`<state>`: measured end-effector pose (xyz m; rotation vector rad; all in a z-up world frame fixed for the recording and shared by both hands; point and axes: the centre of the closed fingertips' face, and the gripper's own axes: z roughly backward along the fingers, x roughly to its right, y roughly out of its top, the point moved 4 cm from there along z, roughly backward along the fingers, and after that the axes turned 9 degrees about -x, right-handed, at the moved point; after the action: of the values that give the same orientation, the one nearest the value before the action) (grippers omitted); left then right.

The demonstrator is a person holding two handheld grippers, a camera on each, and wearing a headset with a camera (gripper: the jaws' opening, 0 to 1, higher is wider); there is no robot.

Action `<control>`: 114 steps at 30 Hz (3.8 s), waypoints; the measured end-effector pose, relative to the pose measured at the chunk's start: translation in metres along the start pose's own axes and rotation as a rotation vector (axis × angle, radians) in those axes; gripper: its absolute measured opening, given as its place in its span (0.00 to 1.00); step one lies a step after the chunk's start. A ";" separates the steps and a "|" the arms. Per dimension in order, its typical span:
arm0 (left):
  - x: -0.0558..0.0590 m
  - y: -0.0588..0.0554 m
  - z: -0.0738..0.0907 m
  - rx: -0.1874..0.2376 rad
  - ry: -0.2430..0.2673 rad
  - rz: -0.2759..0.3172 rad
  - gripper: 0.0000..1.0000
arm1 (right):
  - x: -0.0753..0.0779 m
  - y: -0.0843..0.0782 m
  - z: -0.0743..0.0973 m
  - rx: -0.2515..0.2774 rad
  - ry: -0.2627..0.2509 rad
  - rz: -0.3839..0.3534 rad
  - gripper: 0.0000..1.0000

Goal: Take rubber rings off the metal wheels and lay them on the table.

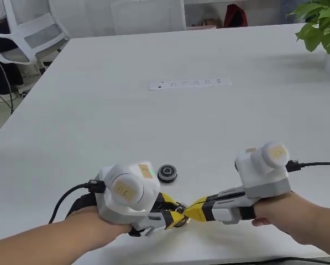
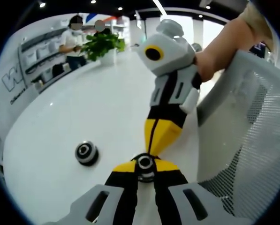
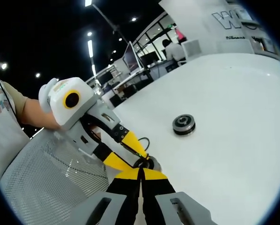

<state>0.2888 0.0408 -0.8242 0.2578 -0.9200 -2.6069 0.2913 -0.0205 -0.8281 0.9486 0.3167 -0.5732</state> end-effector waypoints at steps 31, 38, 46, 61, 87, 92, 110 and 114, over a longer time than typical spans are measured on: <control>0.005 0.009 0.022 0.030 -0.039 -0.029 0.21 | 0.002 0.013 0.011 0.030 -0.017 0.009 0.00; 0.004 0.012 0.037 0.056 -0.031 -0.026 0.26 | -0.003 0.020 0.012 0.035 -0.010 0.018 0.00; -0.001 0.014 0.055 0.093 -0.017 -0.006 0.32 | -0.011 0.031 0.010 0.042 0.003 0.036 0.00; -0.010 0.002 0.080 0.126 0.009 0.041 0.45 | -0.019 0.049 -0.002 0.041 0.015 0.062 0.00; -0.024 -0.034 0.103 0.118 0.062 0.110 0.59 | -0.019 0.056 -0.038 -0.019 0.019 0.074 0.00; -0.027 -0.037 0.106 0.123 0.072 0.122 0.59 | -0.017 0.054 -0.044 -0.034 0.016 0.067 0.00; -0.027 -0.043 0.106 0.118 0.069 0.141 0.60 | -0.006 0.043 -0.052 -0.071 -0.005 0.028 0.00; -0.026 -0.044 0.105 0.116 0.068 0.145 0.60 | -0.006 0.041 -0.052 -0.077 -0.005 0.025 0.00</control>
<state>0.2709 0.1426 -0.7693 0.2965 -1.0277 -2.4023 0.3103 0.0434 -0.8267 0.8756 0.3201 -0.5367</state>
